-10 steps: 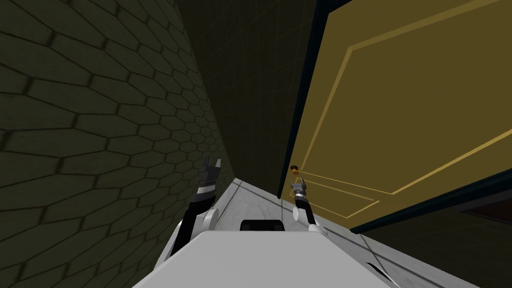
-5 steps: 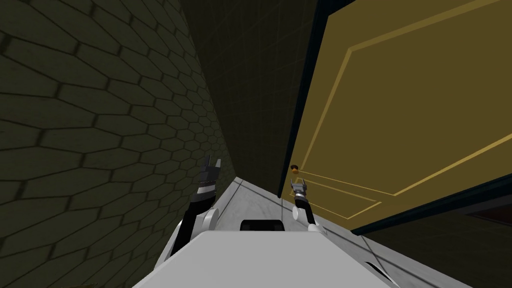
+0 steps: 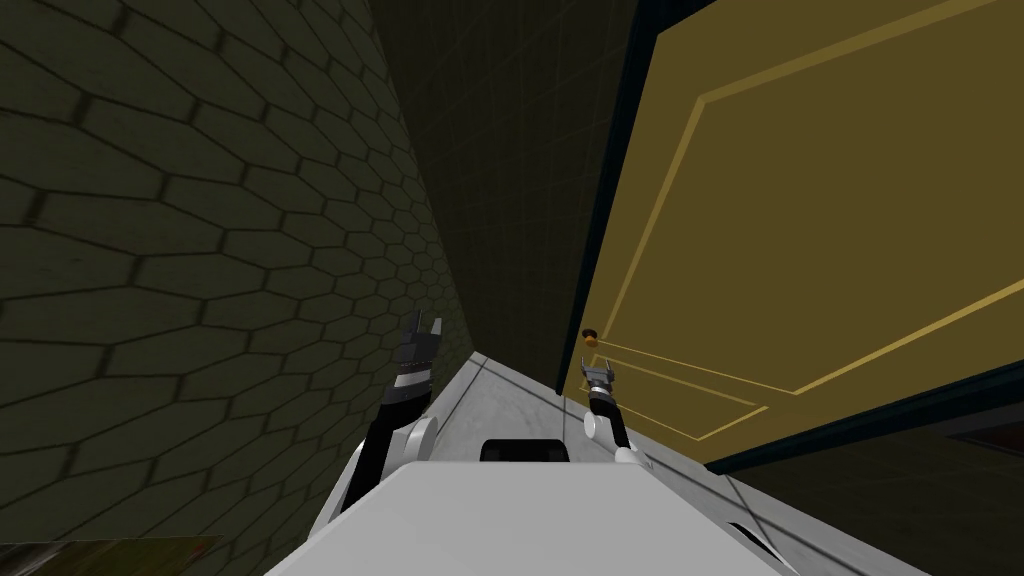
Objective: Pull the door open
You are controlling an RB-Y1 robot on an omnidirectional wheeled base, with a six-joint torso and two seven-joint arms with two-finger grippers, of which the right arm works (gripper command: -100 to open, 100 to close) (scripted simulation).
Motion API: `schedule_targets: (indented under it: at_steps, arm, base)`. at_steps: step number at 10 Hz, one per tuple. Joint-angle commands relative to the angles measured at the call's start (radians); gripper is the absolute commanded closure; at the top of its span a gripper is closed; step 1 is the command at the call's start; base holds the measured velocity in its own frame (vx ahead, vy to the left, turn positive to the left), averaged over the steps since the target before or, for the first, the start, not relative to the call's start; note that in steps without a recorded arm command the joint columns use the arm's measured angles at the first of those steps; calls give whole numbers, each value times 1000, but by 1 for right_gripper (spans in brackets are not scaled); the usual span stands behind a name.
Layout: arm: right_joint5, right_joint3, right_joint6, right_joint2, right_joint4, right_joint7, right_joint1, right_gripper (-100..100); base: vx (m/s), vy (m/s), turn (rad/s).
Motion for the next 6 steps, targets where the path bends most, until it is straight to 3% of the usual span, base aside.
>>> schedule_targets:
  at_steps: [1, 6]
  arm:
    - [-17, 5, 0, 0, 0, -50, -1, -100]
    - [-64, 18, 2, 1, -4, -173, -2, -100]
  base:
    - [-27, -11, 45]
    - [-34, -13, 41]
